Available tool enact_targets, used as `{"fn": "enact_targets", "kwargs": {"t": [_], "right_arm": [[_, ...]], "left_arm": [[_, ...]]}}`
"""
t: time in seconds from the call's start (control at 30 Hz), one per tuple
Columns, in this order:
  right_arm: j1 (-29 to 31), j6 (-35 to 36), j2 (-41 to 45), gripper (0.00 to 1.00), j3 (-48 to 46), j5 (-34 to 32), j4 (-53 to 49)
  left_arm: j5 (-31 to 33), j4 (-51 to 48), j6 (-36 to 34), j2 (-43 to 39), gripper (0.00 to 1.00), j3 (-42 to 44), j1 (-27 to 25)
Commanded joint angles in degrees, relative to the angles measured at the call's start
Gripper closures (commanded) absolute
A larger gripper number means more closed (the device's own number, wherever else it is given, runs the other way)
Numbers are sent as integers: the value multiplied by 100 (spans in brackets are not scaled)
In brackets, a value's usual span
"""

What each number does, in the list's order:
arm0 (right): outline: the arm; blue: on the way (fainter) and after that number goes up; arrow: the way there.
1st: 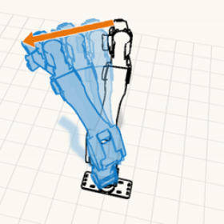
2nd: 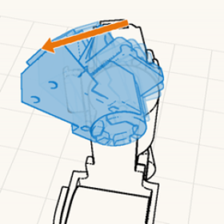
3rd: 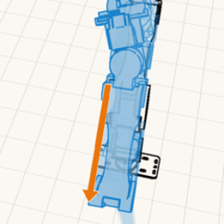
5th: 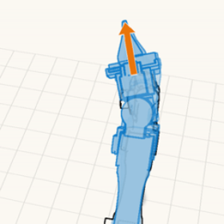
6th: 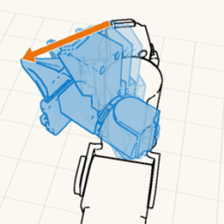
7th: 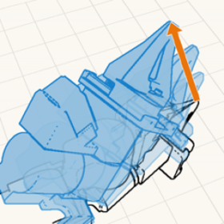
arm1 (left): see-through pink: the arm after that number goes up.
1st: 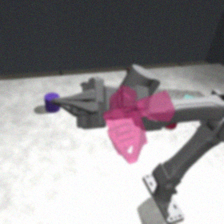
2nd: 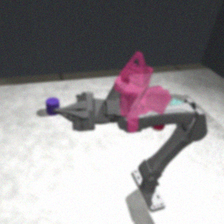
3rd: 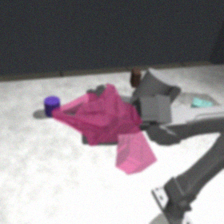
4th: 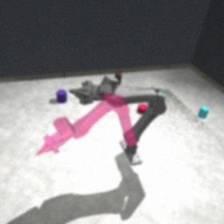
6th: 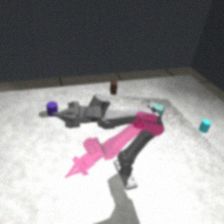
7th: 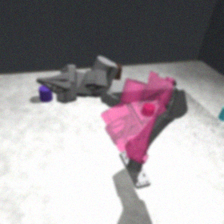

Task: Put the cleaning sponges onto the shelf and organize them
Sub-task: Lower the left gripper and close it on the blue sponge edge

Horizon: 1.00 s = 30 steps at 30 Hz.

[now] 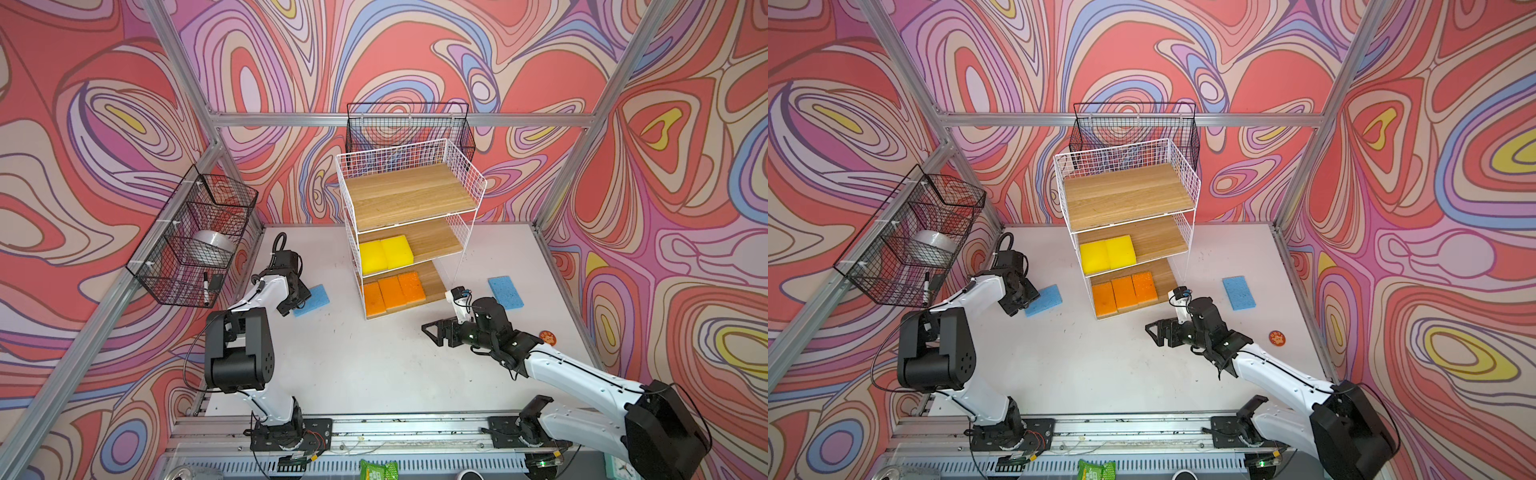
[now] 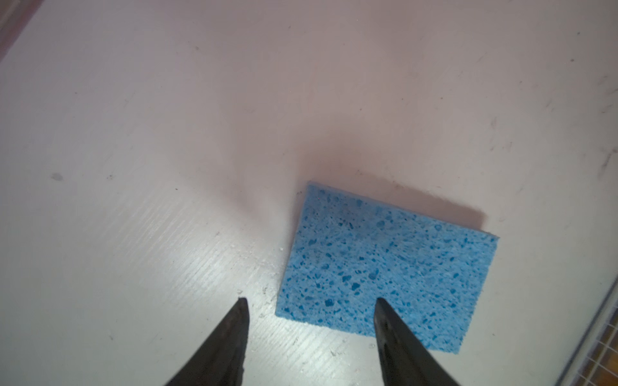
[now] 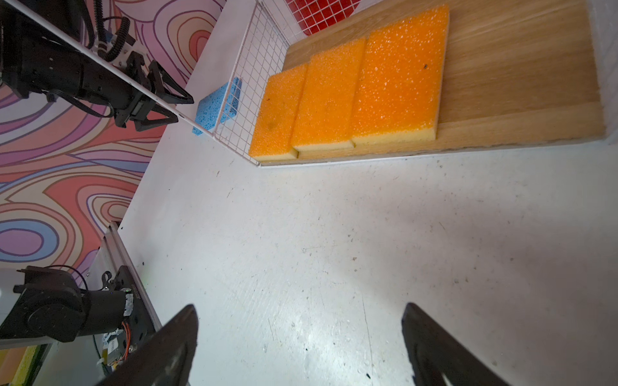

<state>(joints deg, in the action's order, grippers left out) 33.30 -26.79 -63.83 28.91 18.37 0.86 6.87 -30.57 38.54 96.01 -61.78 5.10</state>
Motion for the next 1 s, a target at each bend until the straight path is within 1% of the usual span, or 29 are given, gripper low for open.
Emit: {"fn": "enact_targets", "kwargs": {"t": [0.0,0.2,0.33,0.63,0.77,0.97], "right_arm": [[-34,72,-88,2,-34,35,131],[-34,68,-138,2,-12,26,115],[-36,68,-154,2,0,-4,88],[-43,84,-217,2,34,-32,72],[-43,86,-209,2,33,-35,73],[-52,81,-191,1,20,-44,68]], "left_arm": [[169,-16,-74,149,43,-40,41],[137,198,-41,347,48,49,47],[-119,562,-12,419,55,178,71],[-433,714,108,685,59,157,96],[-562,823,145,722,60,272,101],[-574,827,113,644,80,346,92]]}}
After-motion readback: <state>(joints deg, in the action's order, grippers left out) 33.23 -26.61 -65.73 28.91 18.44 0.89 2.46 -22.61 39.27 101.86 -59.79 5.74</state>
